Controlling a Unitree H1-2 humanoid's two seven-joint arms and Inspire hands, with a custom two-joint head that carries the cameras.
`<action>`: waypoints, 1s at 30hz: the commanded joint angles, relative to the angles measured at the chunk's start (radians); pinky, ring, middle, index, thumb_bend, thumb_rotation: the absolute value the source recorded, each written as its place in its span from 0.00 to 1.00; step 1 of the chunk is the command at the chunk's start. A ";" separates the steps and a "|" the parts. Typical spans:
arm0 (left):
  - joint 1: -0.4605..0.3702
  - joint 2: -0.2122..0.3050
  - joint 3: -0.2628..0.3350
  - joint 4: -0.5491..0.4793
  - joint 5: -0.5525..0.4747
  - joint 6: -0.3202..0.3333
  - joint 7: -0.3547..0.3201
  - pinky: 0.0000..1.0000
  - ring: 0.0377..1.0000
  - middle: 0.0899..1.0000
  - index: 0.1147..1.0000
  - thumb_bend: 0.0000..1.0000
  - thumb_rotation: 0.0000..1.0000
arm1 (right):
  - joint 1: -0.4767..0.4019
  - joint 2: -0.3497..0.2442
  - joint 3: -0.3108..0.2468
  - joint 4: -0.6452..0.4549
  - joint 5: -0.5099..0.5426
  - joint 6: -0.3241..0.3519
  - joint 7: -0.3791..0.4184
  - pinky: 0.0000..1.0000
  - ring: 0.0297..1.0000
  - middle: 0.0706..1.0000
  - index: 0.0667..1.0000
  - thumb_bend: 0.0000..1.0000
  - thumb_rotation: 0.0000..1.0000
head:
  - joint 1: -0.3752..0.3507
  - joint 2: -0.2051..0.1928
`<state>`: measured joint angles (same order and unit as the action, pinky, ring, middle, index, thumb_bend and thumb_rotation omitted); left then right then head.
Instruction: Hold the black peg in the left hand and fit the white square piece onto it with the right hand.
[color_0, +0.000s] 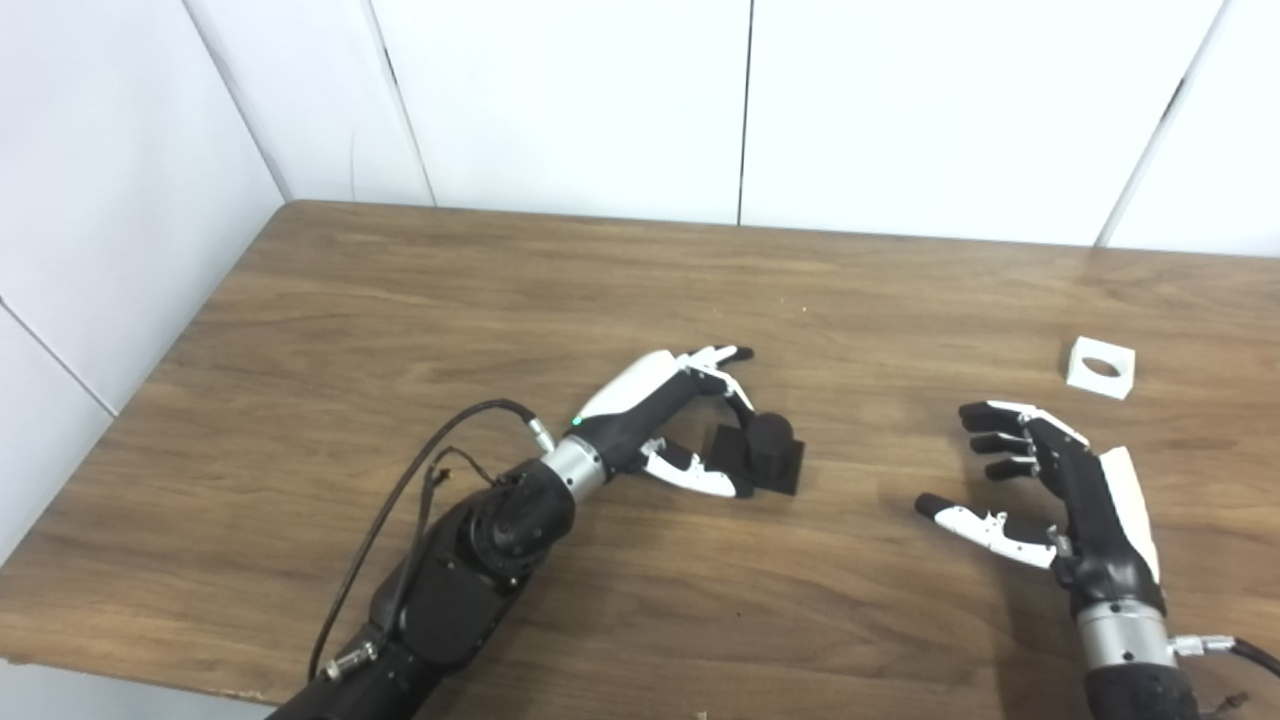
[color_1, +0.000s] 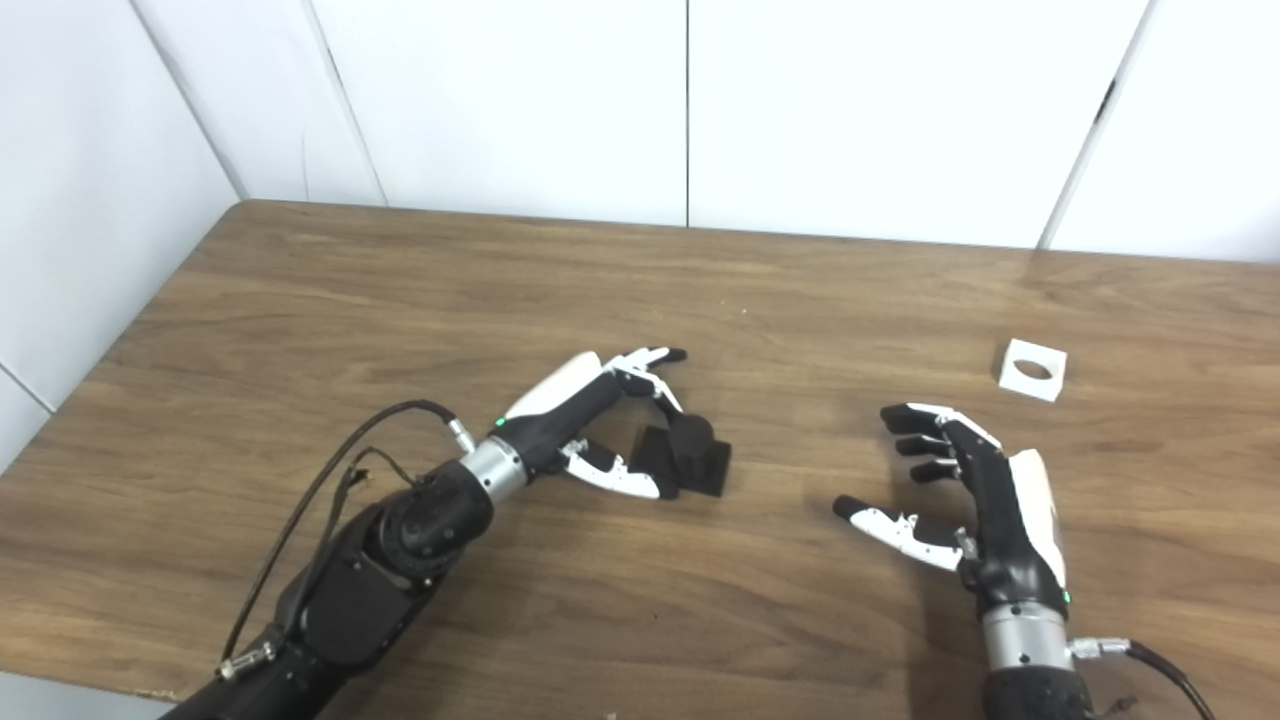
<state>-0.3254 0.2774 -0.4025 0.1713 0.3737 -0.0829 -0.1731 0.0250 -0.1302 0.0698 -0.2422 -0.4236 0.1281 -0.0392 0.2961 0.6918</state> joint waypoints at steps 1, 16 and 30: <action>0.030 -0.010 -0.058 0.025 0.022 0.004 -0.085 1.00 1.00 0.98 0.42 0.51 0.09 | -0.025 -0.004 -0.003 -0.028 -0.006 -0.046 -0.018 0.58 0.66 0.68 0.65 0.66 0.00 | -0.002 0.000; 0.055 0.024 -0.057 0.000 0.001 0.008 -0.089 1.00 1.00 0.98 0.43 0.52 0.09 | -0.033 0.007 0.003 -0.020 -0.023 -0.062 -0.032 0.56 0.65 0.67 0.65 0.67 0.00 | -0.211 0.021; 0.091 0.096 -0.012 -0.059 -0.056 -0.026 -0.135 1.00 1.00 0.97 0.43 0.52 0.08 | -0.048 0.065 0.035 -0.038 -0.137 -0.012 -0.055 0.58 0.68 0.69 0.66 0.65 0.10 | -0.595 -0.004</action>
<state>-0.2683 0.3388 -0.4048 0.0986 0.3157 -0.1310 -0.2462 0.0107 -0.0798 0.1025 -0.2386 -0.5397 0.1142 -0.0745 -0.2973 0.6873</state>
